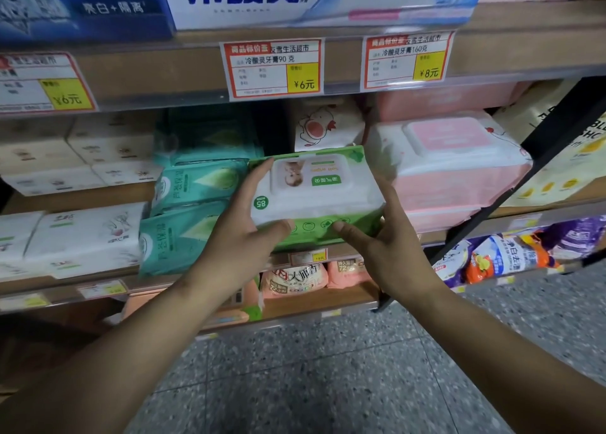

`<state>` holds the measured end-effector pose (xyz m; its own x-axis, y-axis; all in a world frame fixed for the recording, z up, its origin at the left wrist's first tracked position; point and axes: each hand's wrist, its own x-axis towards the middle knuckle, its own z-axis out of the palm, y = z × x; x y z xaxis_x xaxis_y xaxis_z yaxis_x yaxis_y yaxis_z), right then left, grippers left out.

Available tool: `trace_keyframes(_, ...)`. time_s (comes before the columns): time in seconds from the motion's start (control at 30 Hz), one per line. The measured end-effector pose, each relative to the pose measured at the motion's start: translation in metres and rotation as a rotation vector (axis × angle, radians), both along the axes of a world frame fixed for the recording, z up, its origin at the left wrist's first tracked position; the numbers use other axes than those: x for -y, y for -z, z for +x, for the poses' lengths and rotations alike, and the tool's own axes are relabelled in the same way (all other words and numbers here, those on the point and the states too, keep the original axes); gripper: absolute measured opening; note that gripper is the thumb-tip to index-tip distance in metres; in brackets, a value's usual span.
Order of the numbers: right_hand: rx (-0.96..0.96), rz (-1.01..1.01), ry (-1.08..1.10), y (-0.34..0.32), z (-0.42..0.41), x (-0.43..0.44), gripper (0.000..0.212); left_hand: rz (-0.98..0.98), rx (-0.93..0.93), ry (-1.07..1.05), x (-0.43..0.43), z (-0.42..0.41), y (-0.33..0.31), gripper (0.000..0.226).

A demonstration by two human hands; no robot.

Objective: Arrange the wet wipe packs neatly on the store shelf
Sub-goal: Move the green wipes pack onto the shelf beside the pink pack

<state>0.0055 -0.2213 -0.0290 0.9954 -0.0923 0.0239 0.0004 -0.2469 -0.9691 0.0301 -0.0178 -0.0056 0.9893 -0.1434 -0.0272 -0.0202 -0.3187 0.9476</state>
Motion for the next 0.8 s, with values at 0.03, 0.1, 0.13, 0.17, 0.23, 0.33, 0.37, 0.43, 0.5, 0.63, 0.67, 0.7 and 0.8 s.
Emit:
trace_keyframes(0.03, 0.009, -0.027, 0.009, 0.003, 0.003, 0.000, 0.082, 0.006, 0.007, -0.007, 0.000, 0.002, 0.001, 0.077)
trace_keyframes(0.1, 0.019, -0.070, 0.017, 0.008, 0.006, -0.001, 0.084, 0.019, 0.006, -0.008, 0.001, 0.003, 0.004, 0.076)
trace_keyframes(0.13, 0.019, -0.086, 0.016, 0.010, 0.008, -0.001, 0.084, 0.026, -0.001, -0.006, 0.001, 0.004, 0.004, 0.076)
trace_keyframes(0.17, 0.013, -0.100, 0.011, 0.012, 0.009, -0.001, 0.085, 0.032, -0.007, -0.007, 0.002, 0.004, 0.006, 0.075)
trace_keyframes(0.23, -0.005, -0.115, -0.006, 0.016, 0.011, -0.001, 0.086, 0.047, -0.001, 0.002, 0.004, 0.005, 0.010, 0.074)
trace_keyframes(0.33, -0.019, -0.129, -0.010, 0.022, 0.014, -0.001, 0.081, 0.066, -0.010, 0.004, 0.005, 0.007, 0.017, 0.072)
trace_keyframes(0.37, -0.016, -0.136, -0.009, 0.023, 0.014, -0.002, 0.080, 0.064, -0.011, 0.003, 0.005, 0.008, 0.018, 0.071)
trace_keyframes(0.43, -0.010, -0.171, -0.012, 0.024, 0.015, -0.003, 0.077, 0.070, -0.016, -0.004, 0.005, 0.009, 0.017, 0.070)
trace_keyframes(0.5, -0.009, -0.222, -0.018, 0.023, 0.018, -0.002, 0.074, 0.075, -0.009, -0.026, 0.006, 0.011, 0.015, 0.069)
trace_keyframes(0.63, -0.003, -0.243, -0.015, 0.022, 0.027, 0.001, 0.071, 0.075, -0.003, -0.045, 0.005, 0.020, 0.010, 0.063)
trace_keyframes(0.67, -0.014, -0.232, -0.013, 0.021, 0.029, 0.002, 0.071, 0.076, -0.006, -0.056, 0.004, 0.022, 0.008, 0.061)
trace_keyframes(0.7, -0.023, -0.219, -0.015, 0.019, 0.031, 0.003, 0.071, 0.074, 0.001, -0.071, 0.004, 0.023, 0.006, 0.060)
trace_keyframes(0.8, -0.041, -0.170, -0.014, 0.013, 0.039, 0.004, 0.072, 0.065, 0.053, -0.086, 0.004, 0.026, -0.004, 0.055)
